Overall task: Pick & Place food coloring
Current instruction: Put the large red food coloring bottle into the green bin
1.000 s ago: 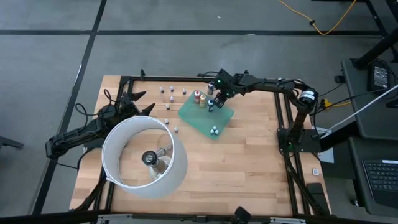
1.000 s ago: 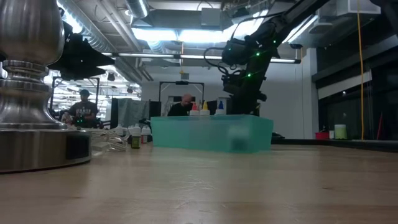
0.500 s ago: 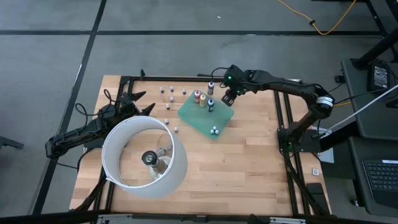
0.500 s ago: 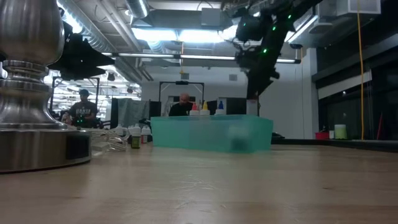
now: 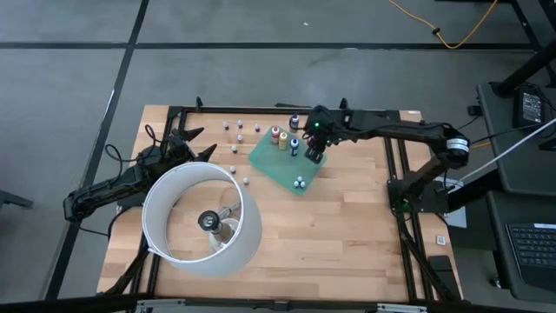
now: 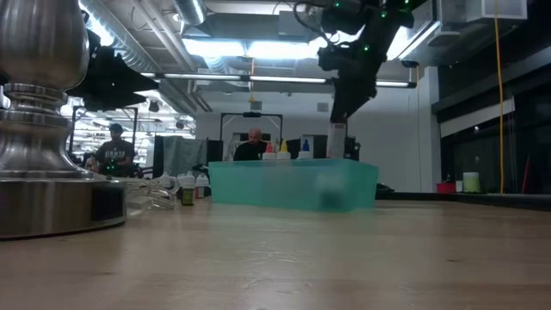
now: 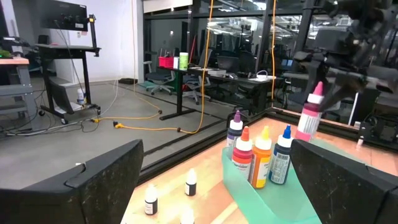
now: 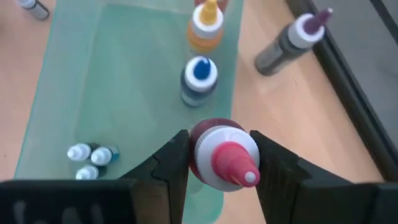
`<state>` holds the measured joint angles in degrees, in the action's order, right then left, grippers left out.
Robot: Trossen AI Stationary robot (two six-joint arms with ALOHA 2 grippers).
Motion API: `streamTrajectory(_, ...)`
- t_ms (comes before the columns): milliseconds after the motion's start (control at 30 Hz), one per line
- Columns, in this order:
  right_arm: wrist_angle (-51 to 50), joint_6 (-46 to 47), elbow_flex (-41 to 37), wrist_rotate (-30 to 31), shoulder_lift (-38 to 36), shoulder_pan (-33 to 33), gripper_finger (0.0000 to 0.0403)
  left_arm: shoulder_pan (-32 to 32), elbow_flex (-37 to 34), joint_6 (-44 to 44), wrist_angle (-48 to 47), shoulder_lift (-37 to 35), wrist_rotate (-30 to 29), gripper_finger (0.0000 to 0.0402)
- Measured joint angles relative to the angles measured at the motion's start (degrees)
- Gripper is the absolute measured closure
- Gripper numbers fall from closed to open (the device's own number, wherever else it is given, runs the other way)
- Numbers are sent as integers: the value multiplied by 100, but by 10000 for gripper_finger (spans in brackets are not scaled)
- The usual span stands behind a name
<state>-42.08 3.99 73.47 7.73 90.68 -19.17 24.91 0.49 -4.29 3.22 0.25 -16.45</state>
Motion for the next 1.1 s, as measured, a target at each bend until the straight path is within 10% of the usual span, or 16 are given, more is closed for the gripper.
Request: streamTrajectory(1100,705,-149,0,-191,1296,25,240,0,0,0,-1,0,1,2)
